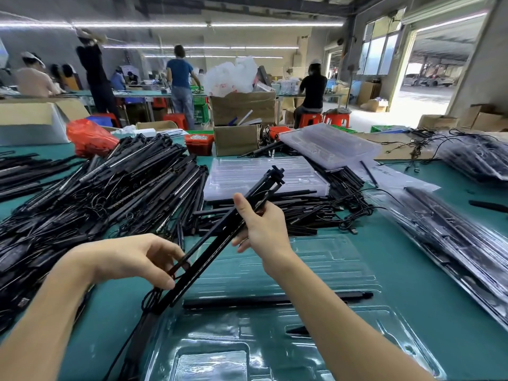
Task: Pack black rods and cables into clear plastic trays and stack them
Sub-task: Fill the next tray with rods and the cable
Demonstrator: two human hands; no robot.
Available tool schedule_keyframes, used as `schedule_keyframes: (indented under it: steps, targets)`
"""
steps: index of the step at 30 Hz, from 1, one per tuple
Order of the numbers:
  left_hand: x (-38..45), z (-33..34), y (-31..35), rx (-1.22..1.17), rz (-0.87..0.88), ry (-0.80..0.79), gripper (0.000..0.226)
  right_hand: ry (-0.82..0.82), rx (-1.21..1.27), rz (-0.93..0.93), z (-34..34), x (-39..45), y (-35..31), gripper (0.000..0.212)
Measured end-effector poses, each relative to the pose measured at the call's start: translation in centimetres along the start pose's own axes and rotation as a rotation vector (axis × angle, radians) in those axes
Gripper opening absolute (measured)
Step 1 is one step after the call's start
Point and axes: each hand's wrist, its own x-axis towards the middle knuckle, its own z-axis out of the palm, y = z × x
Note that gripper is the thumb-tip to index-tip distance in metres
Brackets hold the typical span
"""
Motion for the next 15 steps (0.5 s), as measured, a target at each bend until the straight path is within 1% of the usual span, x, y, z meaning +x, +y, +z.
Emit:
schedule_keyframes:
  steps: [3, 5, 7, 9, 12, 13, 14, 15]
  targets:
    - [-0.3, -0.2, -0.2, 0.092, -0.042, 0.02, 0.032, 0.02, 0.037, -0.019, -0.2, 0.1, 0.2, 0.047]
    - [-0.5, -0.3, -0.4, 0.118, -0.054, 0.027, 0.039, 0.02, 0.067, -0.015, -0.3, 0.0, 0.2, 0.044]
    - [-0.7, -0.7, -0.7, 0.066, -0.056, 0.035, 0.049, 0.023, 0.082, -0.01, -0.1, -0.1, 0.3, 0.042]
    - [-0.6, -1.0, -1.0, 0.069, -0.053, 0.069, 0.061, 0.042, 0.083, 0.002, 0.0, -0.2, 0.3, 0.04]
    - [-0.2, -1.2, -1.8, 0.049, -0.089, 0.166, 0.095, 0.058, 0.087, 0.062, 0.0, 0.0, 0.3, 0.037]
    - [-0.1, -1.2, -2.1, 0.041, -0.09, 0.184, 0.097, 0.044, 0.092, 0.081, 0.0, 0.0, 0.1, 0.035]
    - [0.0, -1.3, -2.4, 0.051, -0.069, 0.2, 0.092, 0.023, 0.092, 0.084, 0.0, 0.0, -0.1, 0.033]
    - [0.0, -1.3, -2.8, 0.06, -0.028, 0.212, 0.082, -0.004, 0.097, 0.069, 0.0, 0.1, -0.3, 0.031]
